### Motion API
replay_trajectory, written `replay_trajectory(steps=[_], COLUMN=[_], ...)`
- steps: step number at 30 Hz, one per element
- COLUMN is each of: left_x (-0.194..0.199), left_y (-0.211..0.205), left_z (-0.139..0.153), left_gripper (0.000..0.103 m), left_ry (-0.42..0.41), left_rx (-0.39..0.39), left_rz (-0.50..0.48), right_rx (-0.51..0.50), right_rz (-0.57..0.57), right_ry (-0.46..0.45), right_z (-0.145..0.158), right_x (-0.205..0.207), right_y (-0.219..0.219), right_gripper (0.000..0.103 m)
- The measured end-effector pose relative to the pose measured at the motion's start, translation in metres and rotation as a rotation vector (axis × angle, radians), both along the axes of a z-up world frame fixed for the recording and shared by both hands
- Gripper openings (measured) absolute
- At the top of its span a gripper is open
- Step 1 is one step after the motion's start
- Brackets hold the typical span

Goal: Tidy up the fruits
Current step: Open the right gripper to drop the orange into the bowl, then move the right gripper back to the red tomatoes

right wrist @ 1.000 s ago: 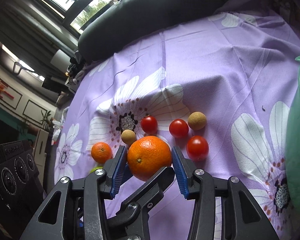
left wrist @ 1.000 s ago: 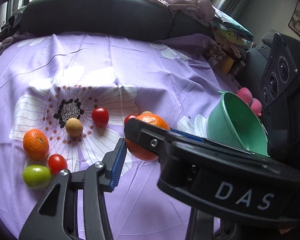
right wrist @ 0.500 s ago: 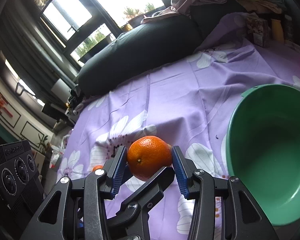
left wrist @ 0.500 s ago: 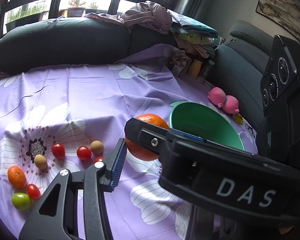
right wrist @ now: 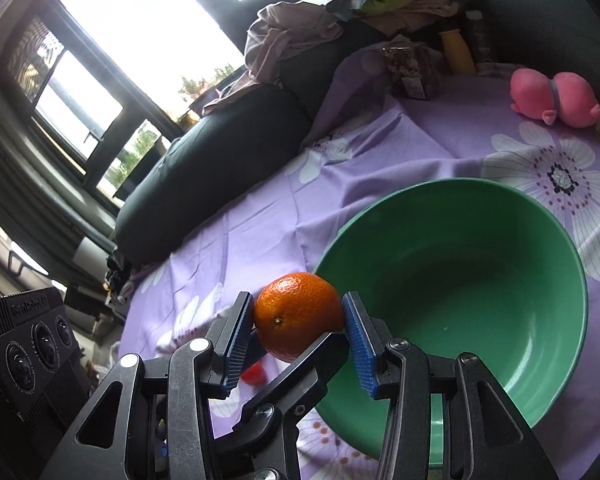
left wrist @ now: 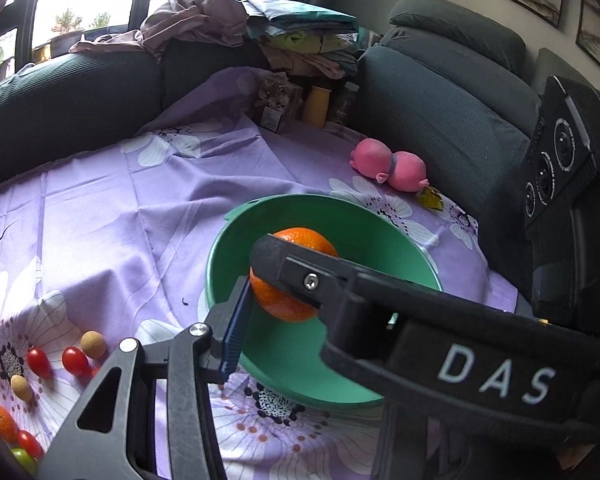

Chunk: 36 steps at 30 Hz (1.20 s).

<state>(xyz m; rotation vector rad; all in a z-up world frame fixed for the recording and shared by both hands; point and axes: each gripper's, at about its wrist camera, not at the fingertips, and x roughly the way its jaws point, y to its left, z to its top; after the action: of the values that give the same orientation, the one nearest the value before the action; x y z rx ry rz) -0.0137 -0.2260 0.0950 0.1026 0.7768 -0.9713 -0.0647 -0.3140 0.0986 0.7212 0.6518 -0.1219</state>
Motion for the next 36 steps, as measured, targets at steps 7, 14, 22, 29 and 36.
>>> replay_trajectory(steps=[7, 14, 22, 29, 36], left_x=[0.006, 0.007, 0.008, 0.014, 0.028], left_y=[-0.021, -0.024, 0.036, 0.126, 0.204], left_z=[-0.015, -0.022, -0.001, 0.000, -0.013], left_gripper=[0.043, 0.045, 0.050, 0.058, 0.060], left_ry=[0.058, 0.114, 0.080, 0.066, 0.190], left_rx=[0.000, -0.004, -0.021, -0.015, -0.100], left_rz=[-0.064, -0.054, 0.074, 0.363, 0.565], right_rx=[0.020, 0.017, -0.169, -0.314, -0.342], right_rz=[-0.071, -0.133, -0.234, -0.226, -0.178], right_ry=[0.057, 0.105, 0.025, 0.143, 0.199], right_z=[-0.013, -0.023, -0.005, -0.018, -0.028], right_x=[-0.004, -0.005, -0.009, 0.023, 0.033], right_y=[-0.020, -0.031, -0.024, -0.006, 0.004], right_gripper=[0.049, 0.049, 0.055, 0.056, 0.056])
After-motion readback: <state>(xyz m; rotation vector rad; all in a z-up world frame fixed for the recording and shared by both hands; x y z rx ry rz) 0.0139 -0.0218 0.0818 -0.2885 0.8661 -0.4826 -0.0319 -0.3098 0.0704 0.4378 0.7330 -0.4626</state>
